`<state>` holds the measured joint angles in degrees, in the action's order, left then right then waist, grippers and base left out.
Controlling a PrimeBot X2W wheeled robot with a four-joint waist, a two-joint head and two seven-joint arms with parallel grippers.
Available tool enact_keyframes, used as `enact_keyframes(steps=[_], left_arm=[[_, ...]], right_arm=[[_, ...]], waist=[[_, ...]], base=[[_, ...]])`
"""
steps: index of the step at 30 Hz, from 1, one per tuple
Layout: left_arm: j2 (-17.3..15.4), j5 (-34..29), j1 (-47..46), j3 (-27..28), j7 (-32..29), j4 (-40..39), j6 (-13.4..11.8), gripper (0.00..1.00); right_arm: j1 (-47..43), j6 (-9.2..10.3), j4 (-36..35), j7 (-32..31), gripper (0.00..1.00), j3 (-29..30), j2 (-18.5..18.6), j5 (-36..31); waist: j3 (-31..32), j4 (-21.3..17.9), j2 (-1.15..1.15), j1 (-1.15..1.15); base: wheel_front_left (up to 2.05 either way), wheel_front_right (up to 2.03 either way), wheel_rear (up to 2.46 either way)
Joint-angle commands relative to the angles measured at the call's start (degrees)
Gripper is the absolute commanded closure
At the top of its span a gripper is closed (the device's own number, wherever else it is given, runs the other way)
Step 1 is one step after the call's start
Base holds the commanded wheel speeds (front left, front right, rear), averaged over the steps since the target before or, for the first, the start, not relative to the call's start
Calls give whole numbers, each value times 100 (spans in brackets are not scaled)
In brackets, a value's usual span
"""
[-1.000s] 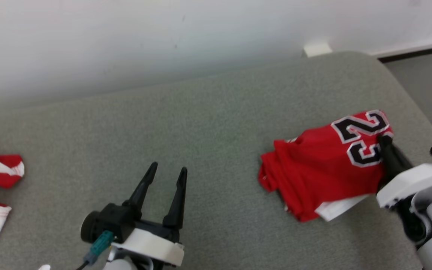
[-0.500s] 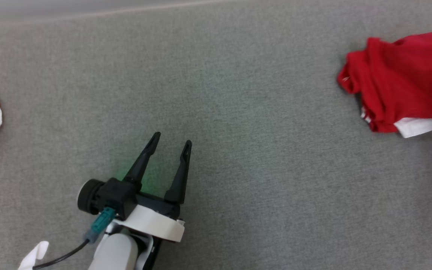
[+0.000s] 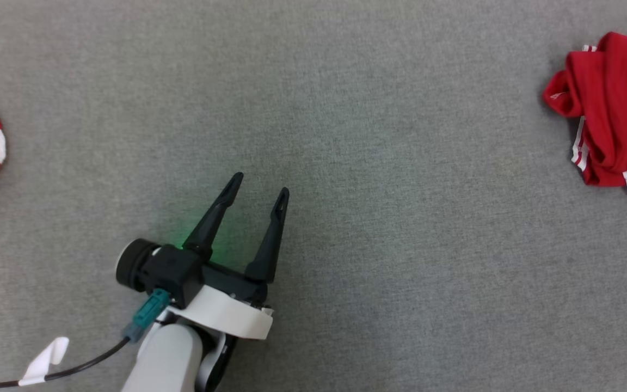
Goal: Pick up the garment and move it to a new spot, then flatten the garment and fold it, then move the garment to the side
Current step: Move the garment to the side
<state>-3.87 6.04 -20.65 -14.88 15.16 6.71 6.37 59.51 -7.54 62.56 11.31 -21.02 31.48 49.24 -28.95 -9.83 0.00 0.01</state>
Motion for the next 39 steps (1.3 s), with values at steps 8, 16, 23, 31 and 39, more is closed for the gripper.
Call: enact_keyframes(steps=[8, 16, 23, 31, 39], left_arm=[[42, 152, 281, 66, -4, 84, -29, 0], [71, 412, 746, 426, -4, 106, -137, 0], [82, 514, 1276, 843, -4, 142, -243, 0], [85, 508, 1593, 1242, -4, 78, -292, 0], [87, 627, 1969, 1435, -4, 14, -316, 0]], right_arm=[[1, 12, -24, 378, 0, -311, -41, -598], [-911, 12, -1601, 386, 0, -163, -135, -1152], [-2266, 12, -3071, 386, 0, 17, -285, -1295], [-3766, 12, -4406, 385, 0, 516, -486, -1087], [-5273, 12, -5476, 386, 0, 1218, -1269, -1635]], waist=[[789, 78, 0, -1], [1956, 229, 0, -1], [2864, 431, 0, -1], [3125, 617, 0, -1], [3130, 663, 0, -1]], base=[[0, 0, 0], [0, 0, 0], [0, 0, 0], [0, 0, 0], [0, 0, 0]])
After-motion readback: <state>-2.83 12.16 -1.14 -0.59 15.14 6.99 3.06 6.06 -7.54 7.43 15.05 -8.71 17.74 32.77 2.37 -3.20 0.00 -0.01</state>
